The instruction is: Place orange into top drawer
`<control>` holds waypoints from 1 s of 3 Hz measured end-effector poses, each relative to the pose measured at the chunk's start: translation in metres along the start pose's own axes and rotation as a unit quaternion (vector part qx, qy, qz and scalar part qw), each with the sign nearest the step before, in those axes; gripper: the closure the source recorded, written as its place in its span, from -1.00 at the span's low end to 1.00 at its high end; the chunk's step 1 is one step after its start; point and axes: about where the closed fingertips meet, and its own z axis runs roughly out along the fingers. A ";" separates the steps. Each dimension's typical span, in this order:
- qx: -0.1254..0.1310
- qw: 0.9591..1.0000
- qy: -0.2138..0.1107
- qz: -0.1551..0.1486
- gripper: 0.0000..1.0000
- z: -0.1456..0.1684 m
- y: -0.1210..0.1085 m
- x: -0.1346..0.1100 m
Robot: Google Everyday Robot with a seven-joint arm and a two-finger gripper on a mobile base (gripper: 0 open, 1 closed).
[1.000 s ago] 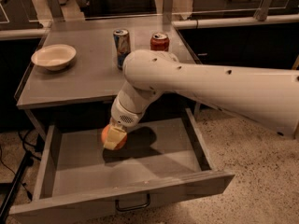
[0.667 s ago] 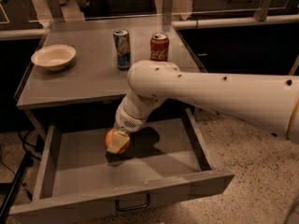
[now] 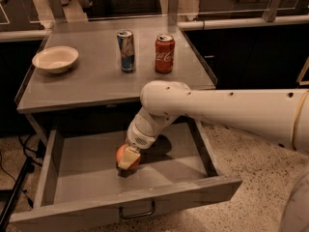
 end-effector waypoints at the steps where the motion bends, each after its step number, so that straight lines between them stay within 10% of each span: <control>1: -0.004 1.000 -0.003 0.018 1.00 0.024 -0.003 0.028; 2: -0.009 1.000 -0.007 0.022 1.00 0.031 -0.001 0.029; 3: -0.009 1.000 -0.007 0.022 0.47 0.031 -0.001 0.029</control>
Offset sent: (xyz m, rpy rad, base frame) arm -0.0001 -0.0190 -0.0366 0.0074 0.0181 -0.0370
